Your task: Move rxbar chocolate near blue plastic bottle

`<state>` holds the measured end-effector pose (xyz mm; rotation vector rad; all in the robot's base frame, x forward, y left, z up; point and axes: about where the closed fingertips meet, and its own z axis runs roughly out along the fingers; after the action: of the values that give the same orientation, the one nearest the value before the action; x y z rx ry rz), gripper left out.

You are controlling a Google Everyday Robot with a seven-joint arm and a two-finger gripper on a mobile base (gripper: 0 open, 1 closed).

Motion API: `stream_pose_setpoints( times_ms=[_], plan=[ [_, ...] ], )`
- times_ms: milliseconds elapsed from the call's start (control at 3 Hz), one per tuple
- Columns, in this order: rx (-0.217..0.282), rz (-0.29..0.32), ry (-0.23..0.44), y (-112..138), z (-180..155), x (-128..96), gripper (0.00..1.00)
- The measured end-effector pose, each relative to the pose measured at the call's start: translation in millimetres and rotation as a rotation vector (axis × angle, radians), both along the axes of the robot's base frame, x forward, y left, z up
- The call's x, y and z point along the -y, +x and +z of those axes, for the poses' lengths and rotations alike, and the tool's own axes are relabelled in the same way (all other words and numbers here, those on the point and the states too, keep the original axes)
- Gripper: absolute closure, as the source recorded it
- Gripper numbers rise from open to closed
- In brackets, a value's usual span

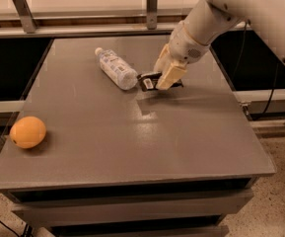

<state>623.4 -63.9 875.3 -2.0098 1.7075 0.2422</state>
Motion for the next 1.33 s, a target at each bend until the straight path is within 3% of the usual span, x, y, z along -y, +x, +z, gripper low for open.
stream_pose_setpoints(
  times_ms=[333,1000,1333],
  plan=[
    [0.016,0.039,0.022,6.1,3.8,-23.9,0.60],
    [0.010,0.042,0.021,5.8,0.4,-25.9,0.14],
    [0.008,0.045,0.021,5.8,-1.1,-27.4,0.00]
  ],
)
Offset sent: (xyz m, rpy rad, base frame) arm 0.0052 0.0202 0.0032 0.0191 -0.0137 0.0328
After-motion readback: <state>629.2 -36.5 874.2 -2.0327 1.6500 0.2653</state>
